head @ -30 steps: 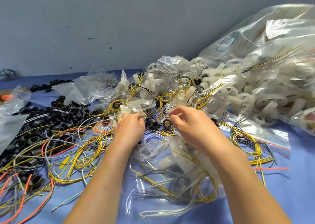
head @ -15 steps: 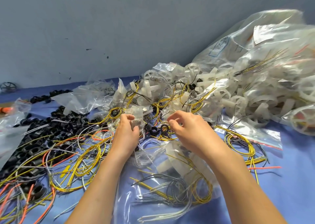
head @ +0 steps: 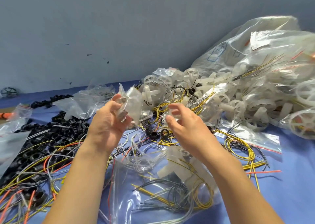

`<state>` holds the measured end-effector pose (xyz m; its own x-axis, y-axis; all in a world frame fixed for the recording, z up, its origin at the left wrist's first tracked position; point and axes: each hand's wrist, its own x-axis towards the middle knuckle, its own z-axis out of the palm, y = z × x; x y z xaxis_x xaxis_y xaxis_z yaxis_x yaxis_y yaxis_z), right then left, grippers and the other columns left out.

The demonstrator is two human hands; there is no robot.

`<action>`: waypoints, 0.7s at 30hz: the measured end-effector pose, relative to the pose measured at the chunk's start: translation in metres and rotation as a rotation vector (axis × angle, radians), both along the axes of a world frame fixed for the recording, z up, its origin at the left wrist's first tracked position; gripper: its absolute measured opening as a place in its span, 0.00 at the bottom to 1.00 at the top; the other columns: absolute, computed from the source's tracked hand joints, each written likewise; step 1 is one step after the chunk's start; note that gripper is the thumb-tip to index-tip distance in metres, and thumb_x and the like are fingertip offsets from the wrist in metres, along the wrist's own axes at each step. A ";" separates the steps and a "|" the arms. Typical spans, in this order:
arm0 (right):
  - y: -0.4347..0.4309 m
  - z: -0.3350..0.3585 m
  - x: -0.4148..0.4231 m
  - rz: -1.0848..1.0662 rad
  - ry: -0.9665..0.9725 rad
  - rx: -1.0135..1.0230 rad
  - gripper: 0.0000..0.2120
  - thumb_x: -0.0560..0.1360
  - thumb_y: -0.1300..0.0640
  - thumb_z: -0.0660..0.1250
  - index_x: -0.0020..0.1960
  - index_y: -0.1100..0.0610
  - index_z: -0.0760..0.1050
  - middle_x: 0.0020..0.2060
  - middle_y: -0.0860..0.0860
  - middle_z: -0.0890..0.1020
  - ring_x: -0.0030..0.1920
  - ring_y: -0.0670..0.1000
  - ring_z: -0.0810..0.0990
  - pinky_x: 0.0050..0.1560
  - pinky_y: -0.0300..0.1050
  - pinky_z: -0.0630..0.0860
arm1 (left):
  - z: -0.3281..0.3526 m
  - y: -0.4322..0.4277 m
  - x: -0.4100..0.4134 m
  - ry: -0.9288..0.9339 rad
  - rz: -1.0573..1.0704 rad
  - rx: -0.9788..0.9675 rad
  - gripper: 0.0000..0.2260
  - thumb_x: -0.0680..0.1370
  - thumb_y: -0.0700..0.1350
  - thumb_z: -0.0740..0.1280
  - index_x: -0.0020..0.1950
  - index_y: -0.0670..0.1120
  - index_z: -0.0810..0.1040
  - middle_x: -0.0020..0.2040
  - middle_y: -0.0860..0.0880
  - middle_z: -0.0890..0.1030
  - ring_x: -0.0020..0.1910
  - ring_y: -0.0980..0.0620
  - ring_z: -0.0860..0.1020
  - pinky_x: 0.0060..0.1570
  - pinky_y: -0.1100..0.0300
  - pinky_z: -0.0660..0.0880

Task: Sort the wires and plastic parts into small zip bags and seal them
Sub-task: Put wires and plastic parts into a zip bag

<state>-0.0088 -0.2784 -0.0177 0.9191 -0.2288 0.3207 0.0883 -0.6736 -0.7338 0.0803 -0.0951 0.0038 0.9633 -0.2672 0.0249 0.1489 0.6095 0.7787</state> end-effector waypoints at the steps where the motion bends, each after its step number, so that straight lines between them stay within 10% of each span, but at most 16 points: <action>1: 0.002 0.002 0.001 0.007 -0.034 0.064 0.20 0.81 0.46 0.59 0.72 0.47 0.65 0.67 0.47 0.73 0.65 0.49 0.74 0.66 0.50 0.70 | 0.005 0.002 -0.004 -0.027 -0.051 -0.012 0.14 0.75 0.35 0.59 0.56 0.48 0.75 0.48 0.48 0.78 0.38 0.54 0.75 0.31 0.66 0.73; 6: 0.016 0.019 0.000 0.150 -0.027 0.693 0.42 0.69 0.34 0.65 0.77 0.52 0.60 0.67 0.51 0.75 0.65 0.50 0.77 0.65 0.54 0.73 | 0.021 0.007 -0.021 -0.115 -0.262 -0.166 0.17 0.66 0.36 0.68 0.54 0.44 0.82 0.50 0.47 0.81 0.45 0.49 0.82 0.39 0.60 0.80; 9: 0.026 0.024 -0.002 0.400 0.026 1.066 0.23 0.73 0.45 0.68 0.64 0.55 0.75 0.55 0.51 0.84 0.54 0.53 0.81 0.59 0.53 0.77 | 0.016 0.002 -0.036 -0.108 -0.381 -0.222 0.18 0.71 0.37 0.68 0.61 0.43 0.78 0.55 0.42 0.82 0.51 0.46 0.83 0.47 0.56 0.81; 12: 0.040 0.023 -0.003 0.429 -0.068 1.107 0.07 0.77 0.56 0.68 0.53 0.54 0.79 0.46 0.51 0.84 0.45 0.49 0.80 0.51 0.48 0.77 | 0.000 -0.005 -0.052 -0.045 -0.424 -0.226 0.15 0.80 0.39 0.59 0.61 0.36 0.79 0.58 0.39 0.82 0.57 0.45 0.81 0.59 0.53 0.77; 21: 0.046 0.013 -0.009 0.458 -0.089 1.119 0.11 0.73 0.55 0.66 0.53 0.59 0.76 0.45 0.53 0.81 0.44 0.50 0.78 0.45 0.44 0.77 | -0.011 0.008 -0.081 -0.012 -0.432 -0.353 0.08 0.78 0.39 0.64 0.52 0.43 0.83 0.56 0.43 0.82 0.56 0.46 0.80 0.61 0.52 0.72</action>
